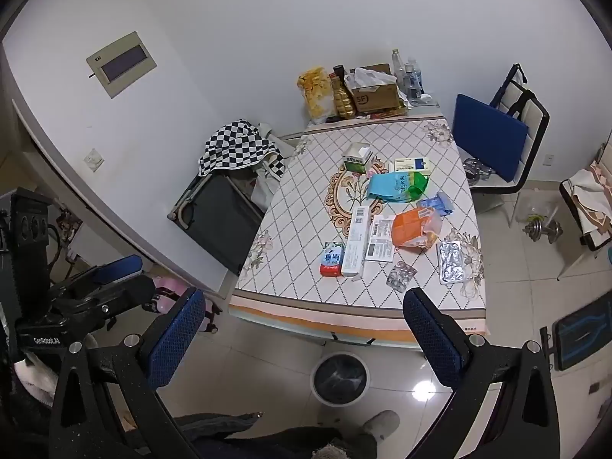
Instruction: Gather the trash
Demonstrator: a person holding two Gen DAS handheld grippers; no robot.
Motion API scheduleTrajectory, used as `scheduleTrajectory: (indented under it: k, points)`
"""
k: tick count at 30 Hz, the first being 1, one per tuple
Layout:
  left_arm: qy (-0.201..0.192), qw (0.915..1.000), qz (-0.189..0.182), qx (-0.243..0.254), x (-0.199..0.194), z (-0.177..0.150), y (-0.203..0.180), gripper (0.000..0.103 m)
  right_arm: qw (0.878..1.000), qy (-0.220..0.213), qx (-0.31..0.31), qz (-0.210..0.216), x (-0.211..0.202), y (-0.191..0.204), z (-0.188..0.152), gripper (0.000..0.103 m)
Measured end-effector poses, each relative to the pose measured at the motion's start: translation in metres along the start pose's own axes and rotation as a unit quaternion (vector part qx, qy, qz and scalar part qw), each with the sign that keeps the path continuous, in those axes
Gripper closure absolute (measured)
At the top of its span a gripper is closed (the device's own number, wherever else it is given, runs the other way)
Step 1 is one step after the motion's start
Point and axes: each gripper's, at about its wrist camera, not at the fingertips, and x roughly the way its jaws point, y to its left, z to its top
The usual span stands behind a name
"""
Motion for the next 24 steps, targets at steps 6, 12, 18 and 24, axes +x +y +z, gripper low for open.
scheduleTrajectory:
  k: [6,12,18,24]
  points:
    - [-0.001,1.0000,-0.002,-0.002,0.003,-0.004,-0.005,0.000,1.000,0.003,0.001,0.000,-0.003,-0.004,0.001,0.000]
    - [0.000,1.0000,-0.005,-0.006,0.000,0.006,-0.001,0.000,1.000,0.001,0.000,-0.001,-0.006,0.001,-0.003,0.000]
    - [-0.003,1.0000,-0.008,-0.005,-0.001,0.003,0.001,0.000,1.000,0.002,-0.001,0.001,-0.004,0.003,-0.002,0.000]
    - [-0.003,1.0000,-0.007,-0.004,-0.003,0.006,-0.004,0.000,1.000,0.003,-0.004,0.001,-0.003,0.009,-0.003,0.000]
